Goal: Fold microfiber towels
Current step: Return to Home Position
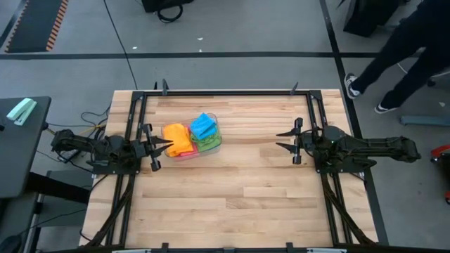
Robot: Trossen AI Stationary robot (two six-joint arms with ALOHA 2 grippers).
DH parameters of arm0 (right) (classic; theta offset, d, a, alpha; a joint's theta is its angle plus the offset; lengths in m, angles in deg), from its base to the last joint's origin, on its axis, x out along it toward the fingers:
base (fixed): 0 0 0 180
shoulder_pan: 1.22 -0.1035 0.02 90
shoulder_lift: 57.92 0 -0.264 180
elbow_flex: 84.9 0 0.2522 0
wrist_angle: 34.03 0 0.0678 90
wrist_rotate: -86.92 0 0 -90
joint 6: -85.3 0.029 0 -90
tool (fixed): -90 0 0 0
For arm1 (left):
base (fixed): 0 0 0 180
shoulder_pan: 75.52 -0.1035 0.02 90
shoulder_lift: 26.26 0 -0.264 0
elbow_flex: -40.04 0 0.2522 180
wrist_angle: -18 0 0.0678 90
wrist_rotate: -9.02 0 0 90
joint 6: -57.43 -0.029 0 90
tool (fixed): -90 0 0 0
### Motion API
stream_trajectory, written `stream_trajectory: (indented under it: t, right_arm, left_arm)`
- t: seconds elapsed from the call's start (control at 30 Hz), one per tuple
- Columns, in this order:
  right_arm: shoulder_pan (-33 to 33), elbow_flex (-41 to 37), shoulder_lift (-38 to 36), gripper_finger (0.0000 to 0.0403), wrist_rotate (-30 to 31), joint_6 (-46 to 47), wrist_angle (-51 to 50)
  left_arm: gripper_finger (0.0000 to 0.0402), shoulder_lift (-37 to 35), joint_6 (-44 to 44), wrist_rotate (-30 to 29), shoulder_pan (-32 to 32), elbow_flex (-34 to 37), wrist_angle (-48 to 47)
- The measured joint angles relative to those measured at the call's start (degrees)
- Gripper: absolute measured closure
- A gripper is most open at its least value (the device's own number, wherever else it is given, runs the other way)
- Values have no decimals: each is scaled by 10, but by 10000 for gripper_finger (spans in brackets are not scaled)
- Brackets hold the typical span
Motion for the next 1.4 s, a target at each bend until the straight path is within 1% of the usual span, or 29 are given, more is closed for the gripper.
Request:
stream_trajectory:
  t: [0.27,0.57,0.87,1.2,1.4]
  right_arm:
    - [0,0,0,250,0,0,0]
    - [0,0,0,250,0,0,0]
    - [0,0,0,250,0,0,0]
    - [0,0,0,250,0,0,0]
    - [0,0,0,250,0,0,0]
  left_arm:
    - [358,0,0,0,0,0,0]
    - [350,0,0,0,0,0,0]
    - [358,0,0,0,0,0,0]
    - [350,0,0,0,0,0,0]
    - [355,0,0,0,0,0,0]
